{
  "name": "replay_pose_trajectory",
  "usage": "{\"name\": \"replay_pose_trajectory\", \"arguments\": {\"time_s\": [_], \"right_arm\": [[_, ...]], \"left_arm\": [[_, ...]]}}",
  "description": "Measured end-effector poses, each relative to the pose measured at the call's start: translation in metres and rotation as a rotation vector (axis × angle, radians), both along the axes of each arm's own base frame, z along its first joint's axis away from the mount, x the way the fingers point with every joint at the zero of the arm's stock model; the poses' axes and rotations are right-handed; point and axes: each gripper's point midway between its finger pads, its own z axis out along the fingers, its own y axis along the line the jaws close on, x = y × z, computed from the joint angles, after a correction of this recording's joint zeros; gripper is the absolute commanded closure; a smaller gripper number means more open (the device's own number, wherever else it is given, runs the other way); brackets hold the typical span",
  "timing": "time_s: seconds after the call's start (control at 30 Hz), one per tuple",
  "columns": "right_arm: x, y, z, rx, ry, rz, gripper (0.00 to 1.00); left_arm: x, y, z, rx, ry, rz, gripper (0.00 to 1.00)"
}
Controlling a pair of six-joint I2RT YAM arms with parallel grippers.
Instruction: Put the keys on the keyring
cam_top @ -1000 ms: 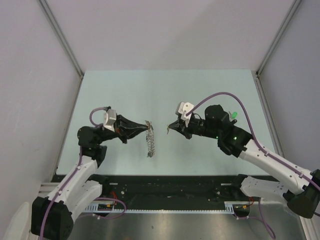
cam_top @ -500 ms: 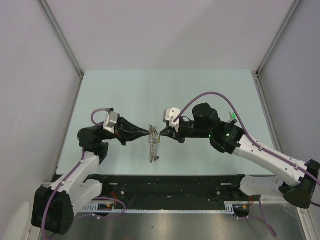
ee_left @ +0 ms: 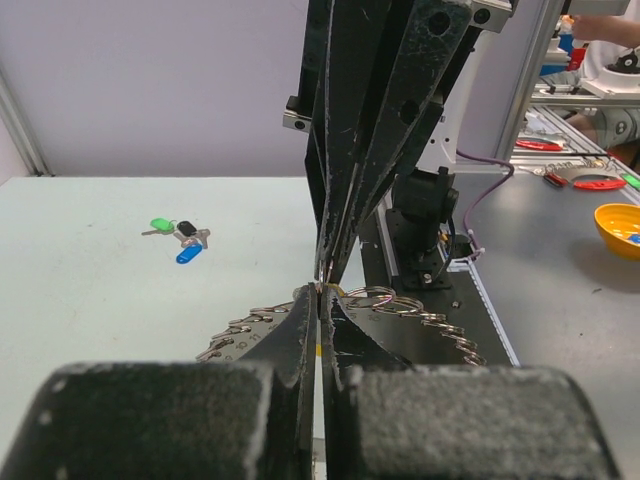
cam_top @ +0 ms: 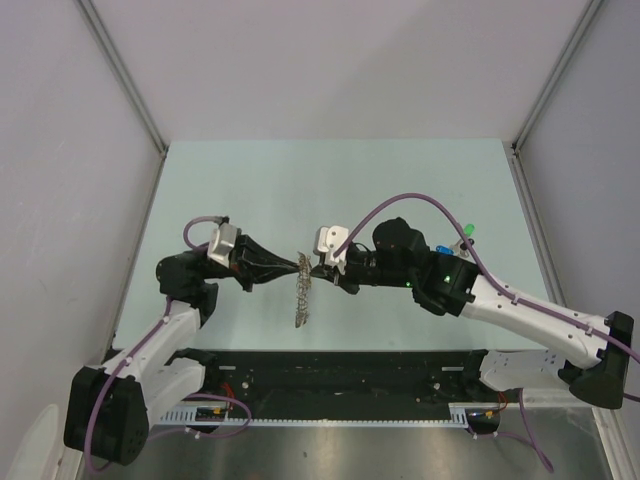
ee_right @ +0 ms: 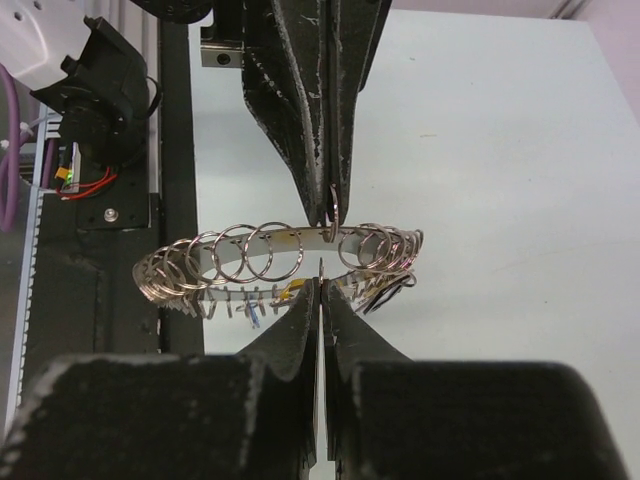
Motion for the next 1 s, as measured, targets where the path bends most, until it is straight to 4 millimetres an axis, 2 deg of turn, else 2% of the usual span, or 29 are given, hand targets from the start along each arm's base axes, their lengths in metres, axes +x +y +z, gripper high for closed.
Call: {"name": "replay_pose_trajectory", "arguments": {"time_s": [0.27,1.0], "right_arm": [[0.0053,-0.0009,0.0010,0.000,-0.011,-0.037,1.00],[0.0016,0.0031,0.0068,0.037,0.027,-0.034,1.00]], "left_arm": [[-0.0024,0.0002,-0.0019,0.010,-0.003,-0.013,1.00],[-0.0030,0.0002,-0.0026,0.014,-0.003,-0.017,0.99]]}}
